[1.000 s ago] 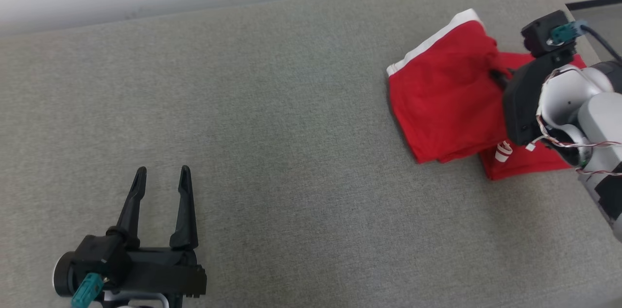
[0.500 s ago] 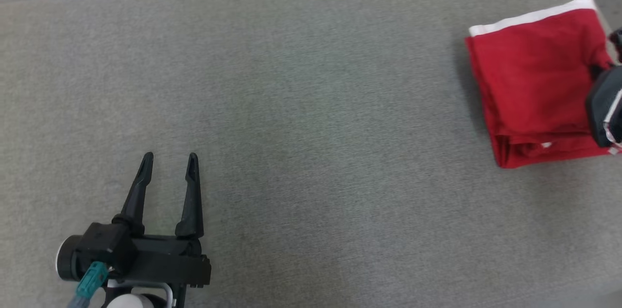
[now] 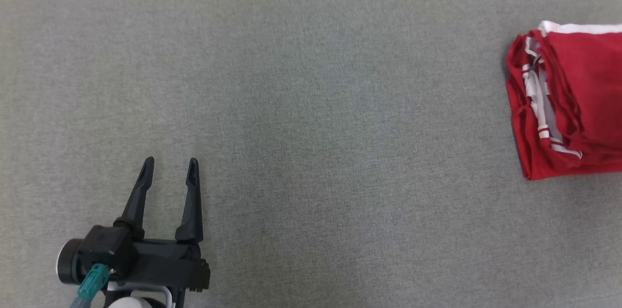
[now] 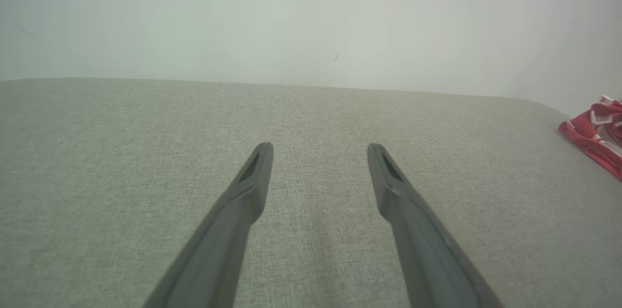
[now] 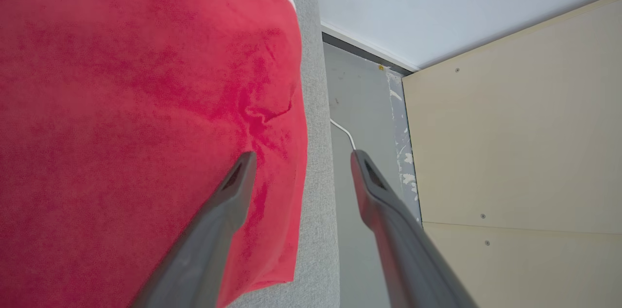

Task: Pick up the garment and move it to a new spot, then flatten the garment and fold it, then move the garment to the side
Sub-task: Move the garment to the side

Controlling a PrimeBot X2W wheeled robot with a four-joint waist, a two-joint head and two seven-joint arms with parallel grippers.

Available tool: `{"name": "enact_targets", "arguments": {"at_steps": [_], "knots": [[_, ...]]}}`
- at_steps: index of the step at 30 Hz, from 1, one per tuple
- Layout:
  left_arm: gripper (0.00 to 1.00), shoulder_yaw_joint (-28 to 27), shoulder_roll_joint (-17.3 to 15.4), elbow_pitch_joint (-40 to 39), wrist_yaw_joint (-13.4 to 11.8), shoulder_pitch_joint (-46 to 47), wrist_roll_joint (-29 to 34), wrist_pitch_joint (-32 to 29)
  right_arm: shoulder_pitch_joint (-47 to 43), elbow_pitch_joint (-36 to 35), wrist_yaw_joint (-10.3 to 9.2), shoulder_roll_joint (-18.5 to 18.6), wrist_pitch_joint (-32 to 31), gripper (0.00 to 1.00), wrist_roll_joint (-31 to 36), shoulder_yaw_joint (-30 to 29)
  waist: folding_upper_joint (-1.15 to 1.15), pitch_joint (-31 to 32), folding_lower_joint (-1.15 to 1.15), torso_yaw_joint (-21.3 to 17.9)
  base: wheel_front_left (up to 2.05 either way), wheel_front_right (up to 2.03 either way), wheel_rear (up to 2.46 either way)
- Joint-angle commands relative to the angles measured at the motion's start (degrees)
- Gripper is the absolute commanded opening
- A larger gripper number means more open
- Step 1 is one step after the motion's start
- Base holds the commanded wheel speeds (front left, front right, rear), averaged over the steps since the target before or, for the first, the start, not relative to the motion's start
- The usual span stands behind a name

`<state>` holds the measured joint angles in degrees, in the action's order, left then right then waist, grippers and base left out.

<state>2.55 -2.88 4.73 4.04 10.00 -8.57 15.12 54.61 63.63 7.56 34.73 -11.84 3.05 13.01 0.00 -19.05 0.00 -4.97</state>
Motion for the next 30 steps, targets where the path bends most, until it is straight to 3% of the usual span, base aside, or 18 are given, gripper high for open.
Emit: {"name": "enact_targets", "arguments": {"at_steps": [1, 8, 14, 20, 30], "knots": [[1.00, 0.0, 0.0, 0.1, -0.1, -0.6, 0.6, 0.0, -1.2, -0.1, -0.17, -1.3, 0.5, 1.00, 0.7, -1.1, 0.00, 1.3, 0.00, 0.4, 0.00, 0.00, 0.00], [1.00, 0.2, 0.0, 0.4, -2.0, -2.9, -1.7, 0.0, -7.2, -4.3, -0.17, -5.6, 9.5, 1.00, 4.6, -10.9, 0.00, 7.8, 0.00, 1.2, 0.00, 0.00, 0.00], [1.00, -1.4, 0.0, 0.5, -2.9, -5.5, -2.7, 0.0, -14.6, -12.1, -0.17, -13.4, 17.6, 1.00, 4.5, -18.3, 0.00, 13.4, 0.00, 1.7, 0.00, 0.00, 0.00], [1.00, -3.2, 0.0, 1.7, -3.3, -7.6, -1.7, 0.0, -24.6, -23.3, -0.17, -19.8, 24.7, 1.00, 3.1, -16.6, 0.00, 17.8, 0.00, 2.9, 0.00, 0.00, 0.00], [1.00, -6.0, -0.1, 3.2, -2.8, -12.0, 0.2, 0.0, -40.4, -40.1, -0.17, -26.4, 26.9, 1.00, -3.3, -12.0, 0.00, 21.6, 0.00, 3.7, 0.00, 0.00, 0.00]]}}
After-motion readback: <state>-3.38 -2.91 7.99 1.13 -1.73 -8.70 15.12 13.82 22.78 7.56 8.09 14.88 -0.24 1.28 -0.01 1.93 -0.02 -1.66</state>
